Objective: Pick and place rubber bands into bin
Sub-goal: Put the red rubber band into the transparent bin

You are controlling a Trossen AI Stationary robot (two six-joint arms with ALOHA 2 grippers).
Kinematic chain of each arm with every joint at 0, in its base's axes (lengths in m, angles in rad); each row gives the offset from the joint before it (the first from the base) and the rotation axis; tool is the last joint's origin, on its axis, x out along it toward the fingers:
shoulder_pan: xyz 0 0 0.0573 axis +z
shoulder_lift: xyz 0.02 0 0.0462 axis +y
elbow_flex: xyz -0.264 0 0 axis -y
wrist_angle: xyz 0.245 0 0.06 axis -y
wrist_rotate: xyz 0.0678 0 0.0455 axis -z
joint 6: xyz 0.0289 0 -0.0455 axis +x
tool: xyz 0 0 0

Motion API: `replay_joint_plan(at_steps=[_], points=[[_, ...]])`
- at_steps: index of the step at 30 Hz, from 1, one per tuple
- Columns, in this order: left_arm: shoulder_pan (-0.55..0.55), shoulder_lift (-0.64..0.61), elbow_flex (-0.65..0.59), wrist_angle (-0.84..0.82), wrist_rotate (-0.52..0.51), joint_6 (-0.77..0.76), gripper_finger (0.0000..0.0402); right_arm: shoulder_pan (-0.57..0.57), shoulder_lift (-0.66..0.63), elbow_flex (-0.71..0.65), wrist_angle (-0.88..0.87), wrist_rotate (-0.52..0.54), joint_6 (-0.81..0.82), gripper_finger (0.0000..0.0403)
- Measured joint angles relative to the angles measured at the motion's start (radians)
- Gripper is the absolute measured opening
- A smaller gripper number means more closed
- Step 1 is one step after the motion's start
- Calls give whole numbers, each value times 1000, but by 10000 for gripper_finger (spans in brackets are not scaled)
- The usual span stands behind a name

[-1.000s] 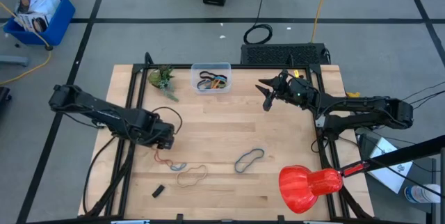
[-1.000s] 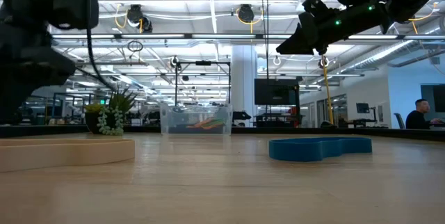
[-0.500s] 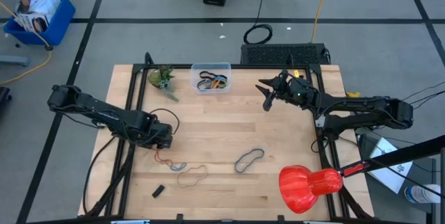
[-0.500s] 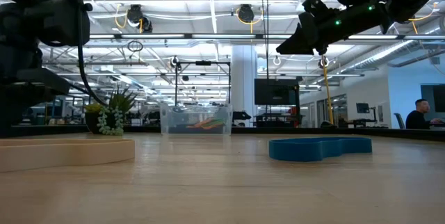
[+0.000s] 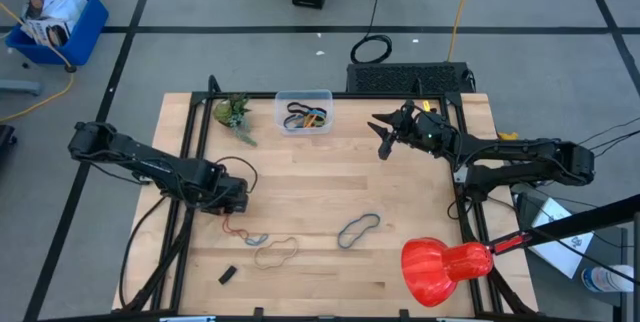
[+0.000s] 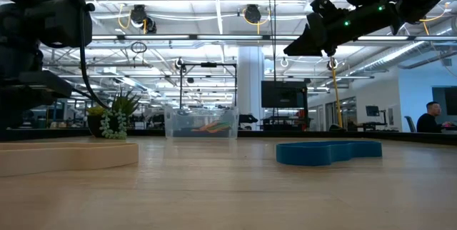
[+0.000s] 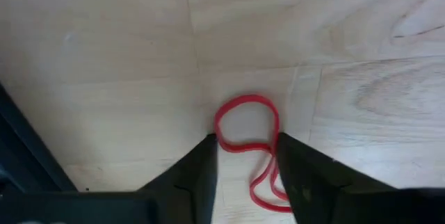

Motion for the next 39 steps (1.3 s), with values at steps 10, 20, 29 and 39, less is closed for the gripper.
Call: replay_joint_plan(at_steps=[10,20,29,39], points=[[-1,1,0,17,-11,-4,36,0,0,0,0,0,-8,116],[-2,-2,1,23,-53,55,14,0,0,0,0,0,-23,116],[1,-113,119,35,-235,246,4,0,0,0,0,0,-23,116],[57,-244,293,415,-431,721,4,0,0,0,1,0,-19,116]])
